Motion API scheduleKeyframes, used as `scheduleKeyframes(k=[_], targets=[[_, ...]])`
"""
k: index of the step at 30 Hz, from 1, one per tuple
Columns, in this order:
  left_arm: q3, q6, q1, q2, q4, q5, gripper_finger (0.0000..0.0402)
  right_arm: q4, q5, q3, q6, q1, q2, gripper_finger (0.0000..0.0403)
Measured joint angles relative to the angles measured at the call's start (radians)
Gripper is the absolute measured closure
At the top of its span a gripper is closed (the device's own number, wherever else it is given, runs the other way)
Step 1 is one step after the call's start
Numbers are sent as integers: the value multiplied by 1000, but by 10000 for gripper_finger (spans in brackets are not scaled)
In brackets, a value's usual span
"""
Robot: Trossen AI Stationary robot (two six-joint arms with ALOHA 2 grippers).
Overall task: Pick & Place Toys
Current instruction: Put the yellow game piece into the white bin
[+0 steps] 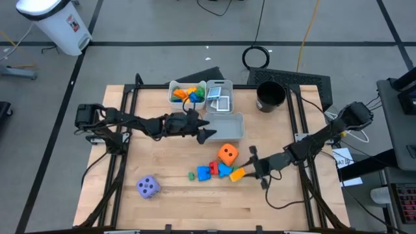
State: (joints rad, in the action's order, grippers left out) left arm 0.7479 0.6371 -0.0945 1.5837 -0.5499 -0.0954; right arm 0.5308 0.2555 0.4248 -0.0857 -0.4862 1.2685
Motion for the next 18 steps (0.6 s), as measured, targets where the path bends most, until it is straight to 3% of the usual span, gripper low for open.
scheduleKeyframes(k=[8, 11, 18], targets=[[59, -92, 113, 0, -59, -42, 11, 99, 421, 0, -305, 8, -19, 287], [96, -116, 138, 0, -45, -60, 11, 131, 479, 0, -364, 30, -18, 285], [140, -137, 169, 0, 10, -87, 11, 246, 504, 0, -468, 105, -18, 288]])
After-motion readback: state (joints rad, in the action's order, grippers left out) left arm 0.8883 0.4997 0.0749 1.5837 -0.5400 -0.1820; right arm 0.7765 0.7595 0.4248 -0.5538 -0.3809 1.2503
